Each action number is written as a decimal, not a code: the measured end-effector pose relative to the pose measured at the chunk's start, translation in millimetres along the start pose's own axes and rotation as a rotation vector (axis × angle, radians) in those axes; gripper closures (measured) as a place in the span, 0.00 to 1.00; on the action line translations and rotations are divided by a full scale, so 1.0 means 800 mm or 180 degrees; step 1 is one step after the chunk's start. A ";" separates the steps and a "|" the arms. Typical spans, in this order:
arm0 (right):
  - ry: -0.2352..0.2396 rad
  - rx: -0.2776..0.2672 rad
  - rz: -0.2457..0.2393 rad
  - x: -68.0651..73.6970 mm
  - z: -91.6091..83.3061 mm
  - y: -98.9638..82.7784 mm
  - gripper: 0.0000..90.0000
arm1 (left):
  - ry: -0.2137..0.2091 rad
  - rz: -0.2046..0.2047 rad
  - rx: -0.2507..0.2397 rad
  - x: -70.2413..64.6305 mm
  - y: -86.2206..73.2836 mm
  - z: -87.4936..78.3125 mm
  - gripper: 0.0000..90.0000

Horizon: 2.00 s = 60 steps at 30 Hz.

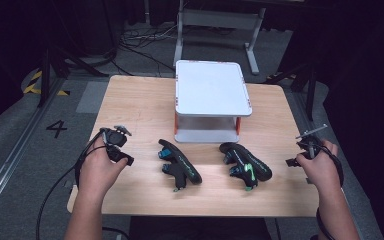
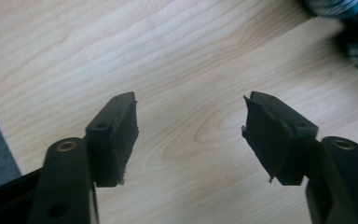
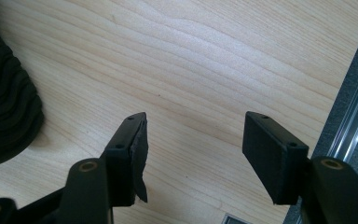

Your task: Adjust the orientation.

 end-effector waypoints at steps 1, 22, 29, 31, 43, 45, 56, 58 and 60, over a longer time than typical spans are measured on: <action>-0.0006 -0.0004 -0.0005 0.000 0.001 -0.001 0.45 | -0.0002 0.0013 -0.0021 -0.001 0.002 -0.001 0.36; -0.0046 -0.0108 -0.0076 0.003 -0.002 -0.005 0.42 | -0.0828 0.0883 -0.0074 -0.094 0.037 0.000 0.34; 0.0011 -0.0129 -0.0137 0.010 0.000 0.001 0.41 | -0.1064 0.1139 0.0121 -0.129 0.034 0.012 0.33; 0.0033 -0.0140 -0.0145 0.011 0.000 0.003 0.41 | -0.1078 0.1190 0.0213 -0.136 0.032 0.017 0.34; 0.0097 -0.0176 -0.0192 0.014 0.000 0.009 0.41 | -0.1242 0.1414 0.0809 -0.168 0.018 0.056 0.43; 0.0110 -0.0189 -0.0194 0.013 -0.001 0.009 0.41 | -0.1248 0.1414 0.0845 -0.168 0.017 0.060 0.44; 0.0157 -0.0210 -0.0184 0.009 -0.002 0.007 0.40 | -0.1259 0.1400 0.1001 -0.169 0.016 0.082 0.58; 0.0182 -0.0196 -0.0230 0.012 -0.001 0.008 0.40 | -0.1212 0.1356 0.1009 -0.168 0.017 0.085 0.62; 0.0196 -0.0189 -0.0251 0.014 -0.001 0.008 0.40 | -0.1195 0.1261 0.1025 -0.167 0.018 0.088 0.66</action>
Point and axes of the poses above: each handheld gripper's, and its own axes: z roughly forward along the jaws, y roughly out of its top, x roughly to its left, the point moved 4 cm from there along z, roughly forward along the jaws, and after that the axes turned 7 degrees about -y, right-handed, at the moved point
